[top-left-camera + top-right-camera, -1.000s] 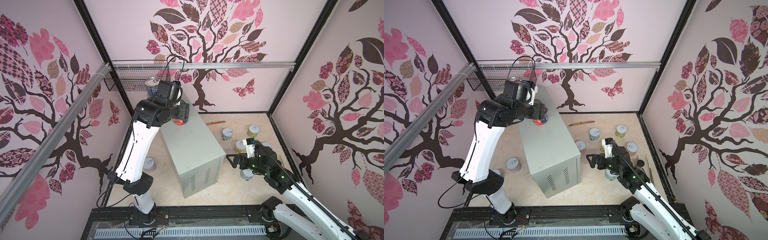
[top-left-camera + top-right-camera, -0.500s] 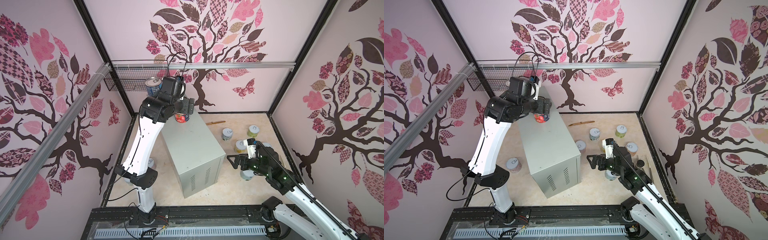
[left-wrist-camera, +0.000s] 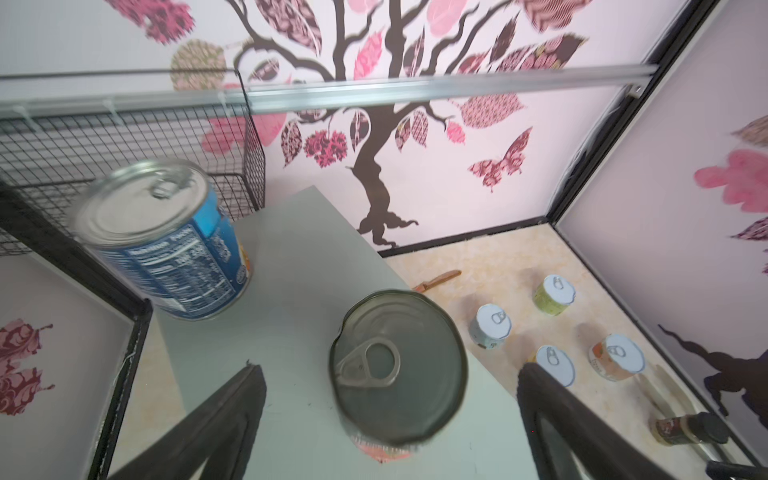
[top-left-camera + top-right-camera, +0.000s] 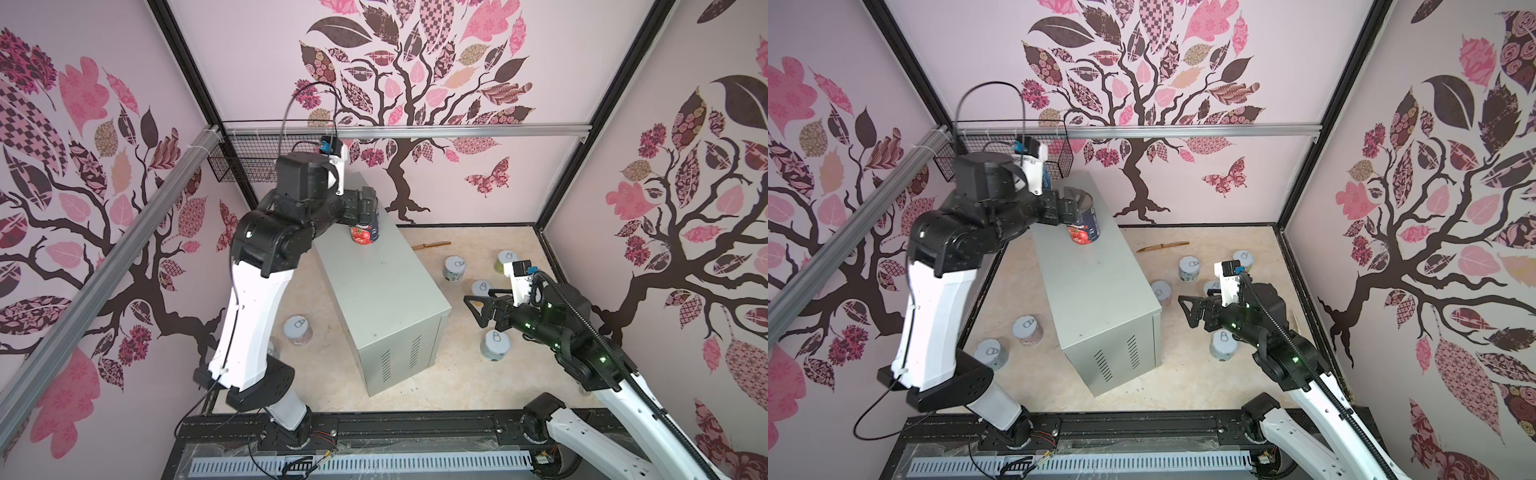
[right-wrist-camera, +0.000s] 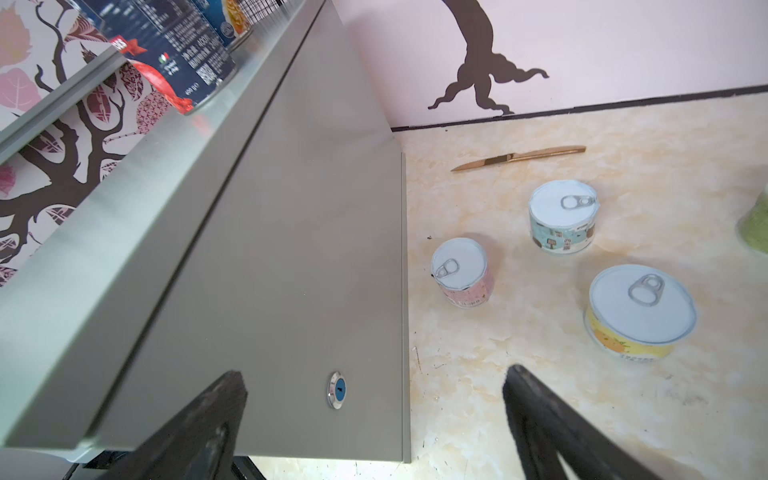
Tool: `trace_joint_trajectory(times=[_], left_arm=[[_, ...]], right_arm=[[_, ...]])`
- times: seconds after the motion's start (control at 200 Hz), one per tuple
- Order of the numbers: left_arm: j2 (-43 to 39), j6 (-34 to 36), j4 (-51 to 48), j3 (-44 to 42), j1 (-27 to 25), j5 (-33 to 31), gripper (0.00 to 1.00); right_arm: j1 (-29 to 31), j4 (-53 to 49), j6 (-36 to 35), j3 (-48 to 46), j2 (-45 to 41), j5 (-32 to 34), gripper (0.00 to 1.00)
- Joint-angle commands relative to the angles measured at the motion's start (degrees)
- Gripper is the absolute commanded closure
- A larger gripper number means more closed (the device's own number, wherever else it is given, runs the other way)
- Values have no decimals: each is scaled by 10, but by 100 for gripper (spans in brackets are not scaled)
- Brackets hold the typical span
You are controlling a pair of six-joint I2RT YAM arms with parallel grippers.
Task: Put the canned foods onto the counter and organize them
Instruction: 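Set the can down and open the left gripper while the right reaches floor cans, then grasp the red-labelled can on the cabinet top with the right gripper while the left withdraws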
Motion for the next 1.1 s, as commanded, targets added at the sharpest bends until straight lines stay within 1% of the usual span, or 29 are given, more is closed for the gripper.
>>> trace_joint_trajectory(times=[0.0,0.08,0.15,0.21,0.24,0.28,0.38,0.425,0.545,0.805,0.92,0.995,1.095], left_arm=[[-62,0,34,-58,2,13,2],[-121,-16,61,-134,2,15,2],[-171,-33,73,-203,3,-9,2],[-215,-45,88,-267,5,-27,2],[-236,-53,94,-294,6,-35,2],[-264,-62,100,-350,9,-38,2],[-326,-85,113,-456,14,-46,2],[-353,-95,119,-502,16,-57,2],[-423,-115,136,-613,25,-92,2],[-555,-177,149,-790,47,-127,2],[-596,-213,155,-845,47,-120,2],[-617,-237,163,-881,47,-95,2],[-642,-262,181,-936,47,-66,2]], right_arm=[[2,-34,-37,59,23,-3,0],[3,-43,-48,102,50,-18,0],[6,-49,-55,137,74,-23,0],[18,-55,-60,168,97,-13,0],[30,-59,-64,182,109,1,0],[57,-64,-73,204,128,29,0],[146,-70,-96,252,178,124,0],[168,-69,-98,273,203,141,0],[172,-44,-87,303,254,122,0],[195,-16,-99,399,377,139,1],[203,-15,-105,450,433,147,4],[205,-13,-105,478,464,152,7],[209,-2,-102,509,499,159,8]])
